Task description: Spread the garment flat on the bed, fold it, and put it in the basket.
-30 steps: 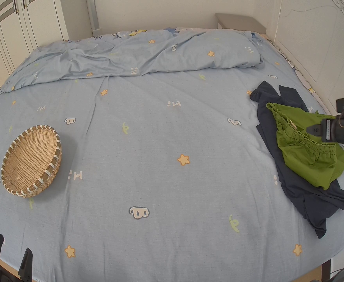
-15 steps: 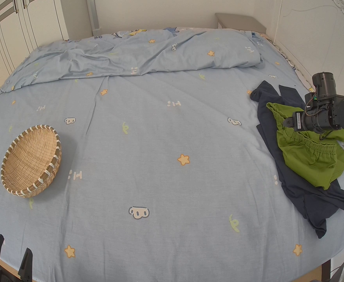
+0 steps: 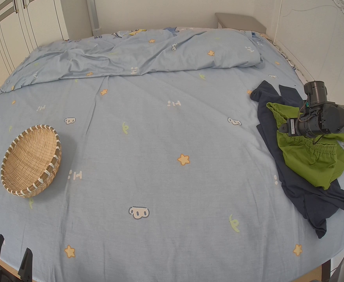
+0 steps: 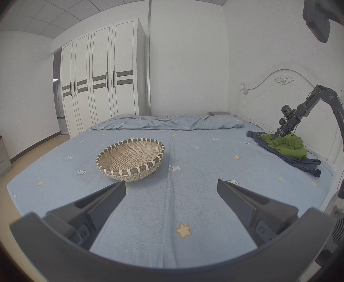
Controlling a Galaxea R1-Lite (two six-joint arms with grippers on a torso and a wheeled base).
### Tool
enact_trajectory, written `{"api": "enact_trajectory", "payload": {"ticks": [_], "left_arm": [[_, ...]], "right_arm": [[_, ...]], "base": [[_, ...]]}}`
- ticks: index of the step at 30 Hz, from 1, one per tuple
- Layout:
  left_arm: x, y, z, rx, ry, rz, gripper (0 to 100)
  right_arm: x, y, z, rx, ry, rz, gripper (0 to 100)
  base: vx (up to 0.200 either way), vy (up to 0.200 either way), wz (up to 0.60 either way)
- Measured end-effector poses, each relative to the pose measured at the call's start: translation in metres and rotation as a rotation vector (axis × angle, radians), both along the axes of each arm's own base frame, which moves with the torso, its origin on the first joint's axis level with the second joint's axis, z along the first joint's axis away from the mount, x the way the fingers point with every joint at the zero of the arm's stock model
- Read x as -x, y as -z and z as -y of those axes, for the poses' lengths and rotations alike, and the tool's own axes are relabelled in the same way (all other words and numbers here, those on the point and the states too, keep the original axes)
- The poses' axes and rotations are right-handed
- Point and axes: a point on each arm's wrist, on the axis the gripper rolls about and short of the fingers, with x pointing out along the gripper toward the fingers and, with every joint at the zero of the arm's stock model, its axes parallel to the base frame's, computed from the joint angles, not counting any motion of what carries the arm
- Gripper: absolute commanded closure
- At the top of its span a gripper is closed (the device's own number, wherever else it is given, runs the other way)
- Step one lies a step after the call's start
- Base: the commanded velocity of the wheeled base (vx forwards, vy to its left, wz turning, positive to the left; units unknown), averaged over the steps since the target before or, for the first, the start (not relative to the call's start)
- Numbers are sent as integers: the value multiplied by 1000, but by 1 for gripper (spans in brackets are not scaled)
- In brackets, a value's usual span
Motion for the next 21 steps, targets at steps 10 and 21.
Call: {"api": "enact_trajectory", "payload": {"ticks": [10, 21], "left_arm": [[0, 0, 0, 0, 0, 0, 0], [0, 0, 0, 0, 0, 0, 0]], "right_arm": [[-7, 11, 6, 1, 15, -26, 100], [-6, 7, 7, -4, 22, -26, 100]], "base": [[0, 0, 0], [0, 0, 0]]}}
